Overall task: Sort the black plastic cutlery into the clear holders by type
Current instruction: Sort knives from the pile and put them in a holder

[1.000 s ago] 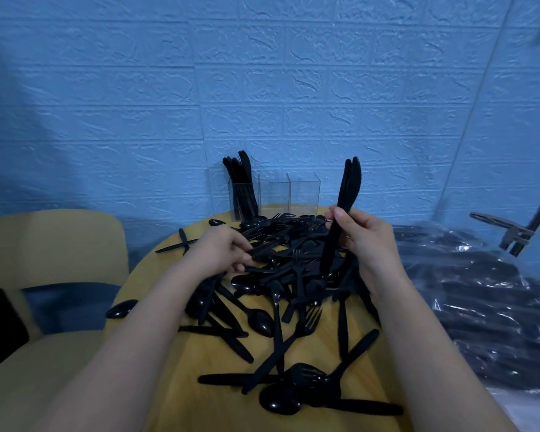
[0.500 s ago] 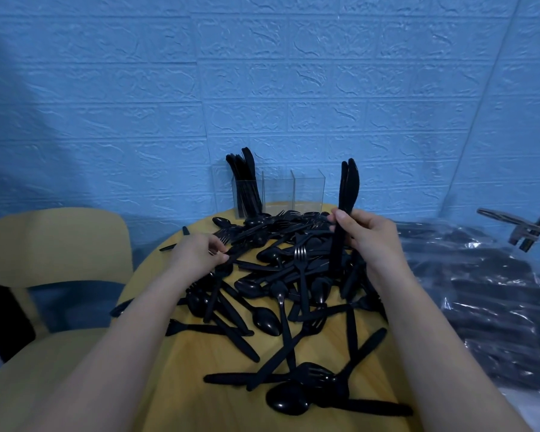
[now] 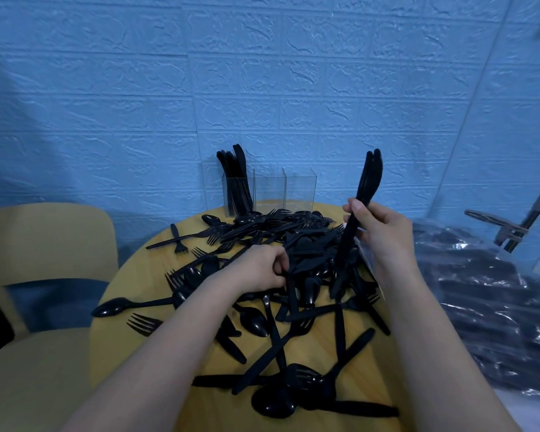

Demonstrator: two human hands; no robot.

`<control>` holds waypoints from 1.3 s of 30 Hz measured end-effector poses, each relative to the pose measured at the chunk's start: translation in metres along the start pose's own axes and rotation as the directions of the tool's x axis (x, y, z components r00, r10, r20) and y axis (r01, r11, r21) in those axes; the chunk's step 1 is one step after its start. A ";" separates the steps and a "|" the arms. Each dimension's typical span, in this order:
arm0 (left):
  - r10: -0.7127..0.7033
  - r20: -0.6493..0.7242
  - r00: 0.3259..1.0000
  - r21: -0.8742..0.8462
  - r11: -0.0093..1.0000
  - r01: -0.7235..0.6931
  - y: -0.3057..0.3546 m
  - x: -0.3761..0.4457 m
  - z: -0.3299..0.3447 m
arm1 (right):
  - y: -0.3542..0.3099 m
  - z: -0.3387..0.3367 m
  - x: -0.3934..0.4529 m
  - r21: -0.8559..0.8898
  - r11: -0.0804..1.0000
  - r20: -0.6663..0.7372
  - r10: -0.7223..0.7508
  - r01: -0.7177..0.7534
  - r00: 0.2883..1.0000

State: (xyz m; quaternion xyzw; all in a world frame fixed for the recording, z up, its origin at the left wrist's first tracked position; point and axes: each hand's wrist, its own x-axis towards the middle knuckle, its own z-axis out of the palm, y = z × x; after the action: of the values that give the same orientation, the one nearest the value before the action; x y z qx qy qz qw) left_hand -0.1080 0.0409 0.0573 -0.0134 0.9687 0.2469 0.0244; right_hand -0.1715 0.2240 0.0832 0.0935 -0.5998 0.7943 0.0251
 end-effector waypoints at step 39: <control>-0.315 -0.337 0.887 -0.337 0.920 0.198 -0.038 -0.041 -0.058 | 0.006 0.009 -0.010 -0.102 0.990 0.178 0.117 -0.100 0.977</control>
State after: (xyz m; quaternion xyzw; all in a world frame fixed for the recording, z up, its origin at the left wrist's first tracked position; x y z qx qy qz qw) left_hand -0.0681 -0.0195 0.0919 -0.1943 0.8964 0.3746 -0.1356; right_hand -0.1612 0.2145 0.0784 0.1320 -0.6397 0.7540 -0.0692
